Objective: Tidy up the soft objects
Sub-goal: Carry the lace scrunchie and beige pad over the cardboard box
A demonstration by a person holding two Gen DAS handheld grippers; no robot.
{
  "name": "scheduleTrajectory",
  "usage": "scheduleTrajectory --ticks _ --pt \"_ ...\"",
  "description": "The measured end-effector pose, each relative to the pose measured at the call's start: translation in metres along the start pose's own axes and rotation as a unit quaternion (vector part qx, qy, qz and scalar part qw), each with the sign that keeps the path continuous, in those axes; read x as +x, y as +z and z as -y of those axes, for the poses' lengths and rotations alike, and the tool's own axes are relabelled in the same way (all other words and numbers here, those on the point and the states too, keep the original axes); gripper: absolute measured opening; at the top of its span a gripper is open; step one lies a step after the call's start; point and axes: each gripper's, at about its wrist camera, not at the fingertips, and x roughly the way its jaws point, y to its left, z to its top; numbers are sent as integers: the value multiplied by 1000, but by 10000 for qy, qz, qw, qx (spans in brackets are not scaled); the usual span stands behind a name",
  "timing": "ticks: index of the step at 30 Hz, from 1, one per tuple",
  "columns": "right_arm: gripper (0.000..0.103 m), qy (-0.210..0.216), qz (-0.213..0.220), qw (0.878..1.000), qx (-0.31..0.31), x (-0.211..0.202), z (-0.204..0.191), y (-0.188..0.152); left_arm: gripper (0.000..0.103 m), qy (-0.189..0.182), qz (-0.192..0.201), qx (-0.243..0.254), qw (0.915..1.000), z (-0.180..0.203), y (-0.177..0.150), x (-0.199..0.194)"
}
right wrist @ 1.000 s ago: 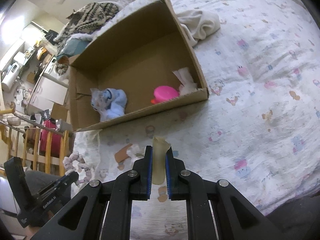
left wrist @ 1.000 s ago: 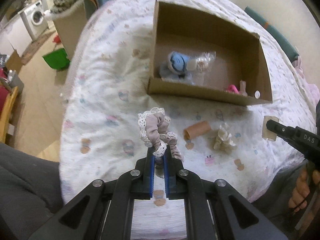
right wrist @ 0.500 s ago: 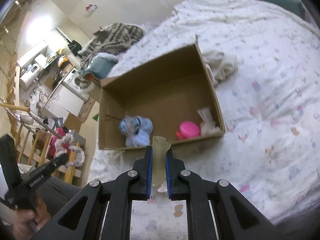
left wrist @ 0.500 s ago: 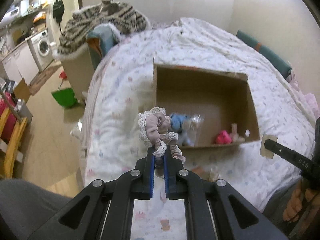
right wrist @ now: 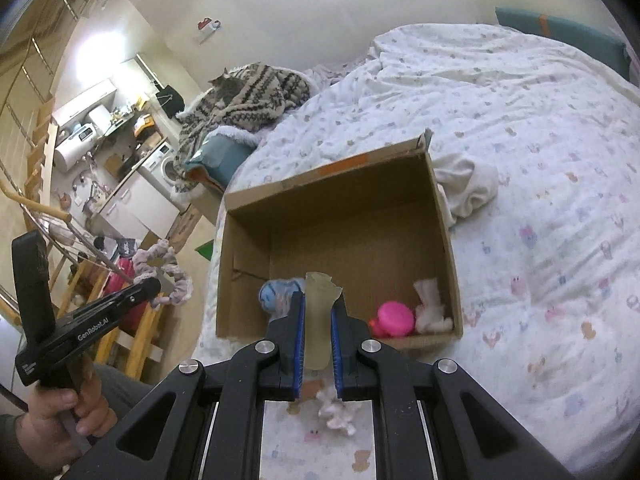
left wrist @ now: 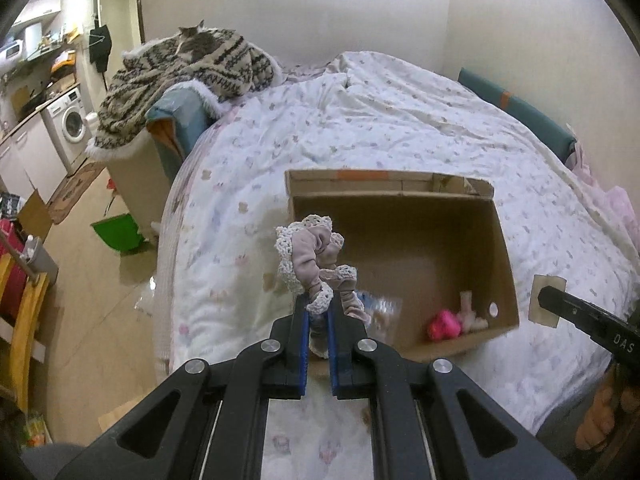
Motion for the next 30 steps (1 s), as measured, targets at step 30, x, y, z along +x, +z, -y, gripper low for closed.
scheduleTrajectory --ticks 30 --pt "13 -376 -783 9959 247 97 45 10 8 -420 -128 -190 9989 22 7 113"
